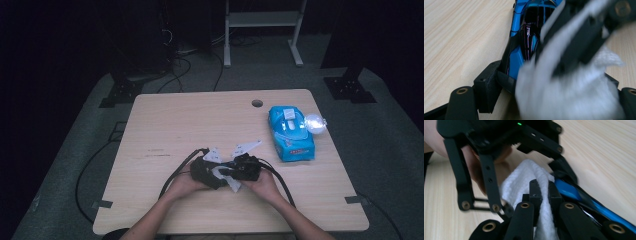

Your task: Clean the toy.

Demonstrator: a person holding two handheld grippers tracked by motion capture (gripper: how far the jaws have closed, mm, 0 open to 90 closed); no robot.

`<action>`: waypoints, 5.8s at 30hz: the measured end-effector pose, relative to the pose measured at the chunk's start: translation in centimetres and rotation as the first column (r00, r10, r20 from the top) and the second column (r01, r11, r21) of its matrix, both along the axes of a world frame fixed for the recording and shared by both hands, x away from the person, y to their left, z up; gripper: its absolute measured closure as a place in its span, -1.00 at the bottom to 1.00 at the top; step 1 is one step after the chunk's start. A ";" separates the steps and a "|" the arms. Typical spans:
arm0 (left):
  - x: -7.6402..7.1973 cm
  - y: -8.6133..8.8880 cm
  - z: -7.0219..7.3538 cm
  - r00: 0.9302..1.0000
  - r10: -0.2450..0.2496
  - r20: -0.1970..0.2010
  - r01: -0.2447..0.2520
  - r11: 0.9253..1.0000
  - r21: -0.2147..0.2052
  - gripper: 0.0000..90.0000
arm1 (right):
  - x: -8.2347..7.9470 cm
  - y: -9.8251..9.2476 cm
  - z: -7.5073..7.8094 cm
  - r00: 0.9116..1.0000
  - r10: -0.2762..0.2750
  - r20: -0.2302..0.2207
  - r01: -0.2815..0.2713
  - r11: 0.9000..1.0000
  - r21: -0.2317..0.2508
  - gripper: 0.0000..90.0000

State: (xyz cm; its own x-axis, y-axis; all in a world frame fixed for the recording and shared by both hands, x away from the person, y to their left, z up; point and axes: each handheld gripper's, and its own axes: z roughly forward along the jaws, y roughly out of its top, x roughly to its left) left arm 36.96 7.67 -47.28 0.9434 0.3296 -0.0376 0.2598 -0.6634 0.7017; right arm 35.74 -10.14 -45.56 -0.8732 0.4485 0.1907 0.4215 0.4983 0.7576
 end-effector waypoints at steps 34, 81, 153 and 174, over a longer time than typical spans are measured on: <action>0.0 0.0 0.0 1.000 -0.004 0.004 0.004 1.000 0.006 -0.47 | 0.6 -9.9 -0.6 0.974 -0.226 0.019 0.226 0.973 -0.050 0.89; 0.1 0.0 0.0 1.000 -0.005 0.007 0.005 1.000 0.007 -0.47 | 0.9 -9.6 -0.4 0.979 -0.206 -0.007 0.206 0.978 -0.032 0.89; -0.2 1.1 1.2 0.998 0.064 -0.028 -0.066 0.993 -0.093 -0.56 | -2.1 -10.2 -1.2 0.985 -0.115 0.130 0.114 0.993 0.015 0.93; -0.1 0.0 0.9 0.992 -0.012 -0.123 -0.004 0.991 -0.131 -0.11 | -3.5 -10.6 -1.1 0.987 -0.089 0.132 0.090 0.996 0.003 0.93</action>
State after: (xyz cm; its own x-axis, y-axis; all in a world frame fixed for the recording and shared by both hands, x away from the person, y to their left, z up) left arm 36.82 7.64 -46.42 0.9301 0.3104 -0.1964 0.3473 -0.5690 0.7454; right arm 32.22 -20.78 -46.69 -0.8469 0.5264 0.0754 0.3614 0.4657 0.8078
